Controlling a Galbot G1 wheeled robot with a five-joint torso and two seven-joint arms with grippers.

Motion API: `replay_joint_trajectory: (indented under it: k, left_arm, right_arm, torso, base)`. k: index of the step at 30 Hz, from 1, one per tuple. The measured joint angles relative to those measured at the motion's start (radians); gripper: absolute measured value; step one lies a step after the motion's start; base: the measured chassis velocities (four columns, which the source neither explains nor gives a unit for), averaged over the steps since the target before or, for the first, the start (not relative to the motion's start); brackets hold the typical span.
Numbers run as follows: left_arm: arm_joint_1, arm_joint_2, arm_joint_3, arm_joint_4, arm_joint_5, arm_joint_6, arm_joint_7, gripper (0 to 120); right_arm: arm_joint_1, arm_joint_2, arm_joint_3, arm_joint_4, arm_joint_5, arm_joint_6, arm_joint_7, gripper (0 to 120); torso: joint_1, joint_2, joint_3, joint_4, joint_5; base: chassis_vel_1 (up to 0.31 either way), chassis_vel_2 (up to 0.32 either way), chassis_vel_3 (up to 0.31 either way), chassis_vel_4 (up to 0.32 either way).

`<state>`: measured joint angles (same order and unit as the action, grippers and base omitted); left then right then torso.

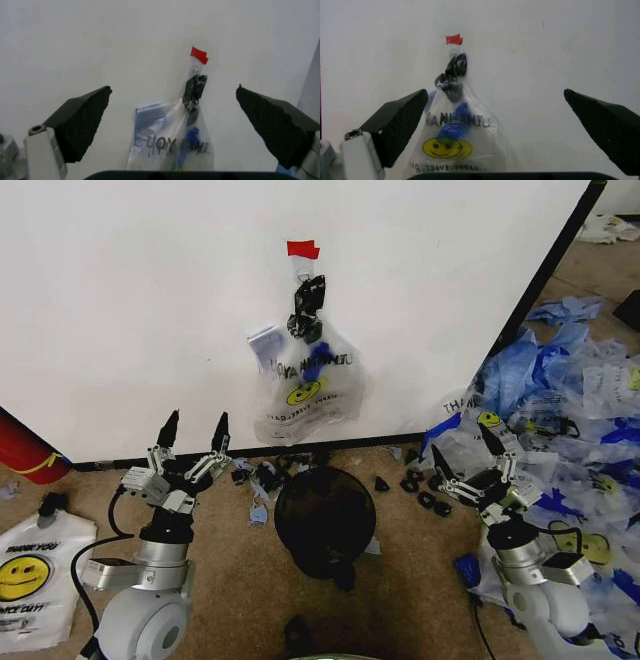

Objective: Pick up the garbage bag from the wall and place it over the trash bin.

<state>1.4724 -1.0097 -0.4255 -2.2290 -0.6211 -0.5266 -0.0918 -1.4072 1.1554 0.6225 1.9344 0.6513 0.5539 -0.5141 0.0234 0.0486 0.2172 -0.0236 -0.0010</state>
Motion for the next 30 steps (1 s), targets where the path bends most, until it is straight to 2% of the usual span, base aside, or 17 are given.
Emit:
replay_joint_trajectory:
  k: [4, 10, 15, 18, 21, 23, 26, 30]
  left_arm:
    - [0.000, 0.000, -0.002, -0.001, 0.002, 0.001, 0.000, 99]
    - [-0.005, 0.004, -0.007, -0.001, 0.000, 0.006, -0.006, 99]
    - [-0.002, 0.011, -0.016, 0.003, -0.001, 0.010, -0.014, 99]
    - [0.000, 0.014, -0.019, 0.000, -0.001, 0.015, -0.017, 99]
    - [0.001, 0.015, -0.022, 0.000, -0.001, 0.019, -0.018, 99]
    - [0.024, 0.007, -0.032, -0.006, 0.002, 0.018, -0.019, 99]
    - [0.055, -0.008, -0.039, -0.014, 0.011, 0.013, -0.019, 99]
    - [0.058, -0.010, -0.040, -0.015, 0.012, 0.013, -0.019, 99]
  right_arm:
    - [0.007, -0.003, -0.003, -0.005, 0.003, -0.003, 0.000, 100]
    - [0.060, -0.025, -0.068, -0.031, 0.152, -0.051, 0.002, 100]
    - [0.143, -0.041, -0.193, -0.029, 0.354, -0.122, 0.041, 100]
    - [0.198, -0.040, -0.253, -0.032, 0.431, -0.153, 0.068, 100]
    - [0.255, -0.035, -0.308, -0.040, 0.509, -0.183, 0.094, 100]
    - [0.344, -0.026, -0.387, -0.072, 0.624, -0.221, 0.115, 100]
    - [0.433, -0.009, -0.467, -0.105, 0.766, -0.255, 0.138, 100]
    - [0.445, -0.005, -0.477, -0.109, 0.782, -0.259, 0.142, 100]
  torso:
    - [0.000, 0.000, 0.000, 0.0001, 0.0000]
    - [0.000, 0.000, 0.000, 0.0000, 0.0001]
    - [0.000, 0.000, 0.000, -0.0003, -0.0002]
    - [0.000, 0.000, 0.000, 0.0006, 0.0001]
    - [0.000, 0.000, 0.000, -0.0007, -0.0006]
    - [0.000, 0.000, 0.000, 0.0002, 0.0005]
    - [0.000, 0.000, 0.000, 0.0001, -0.0001]
    - [0.000, 0.000, 0.000, 0.0000, 0.0000]
  base:
    - [0.000, 0.000, 0.000, 0.000]
    - [0.000, 0.000, 0.000, 0.000]
    - [0.000, 0.000, 0.000, 0.000]
    - [0.000, 0.000, 0.000, 0.000]
    - [0.000, 0.000, 0.000, 0.000]
    - [0.000, 0.000, 0.000, 0.000]
    - [0.000, 0.000, 0.000, 0.000]
    - [0.000, 0.000, 0.000, 0.000]
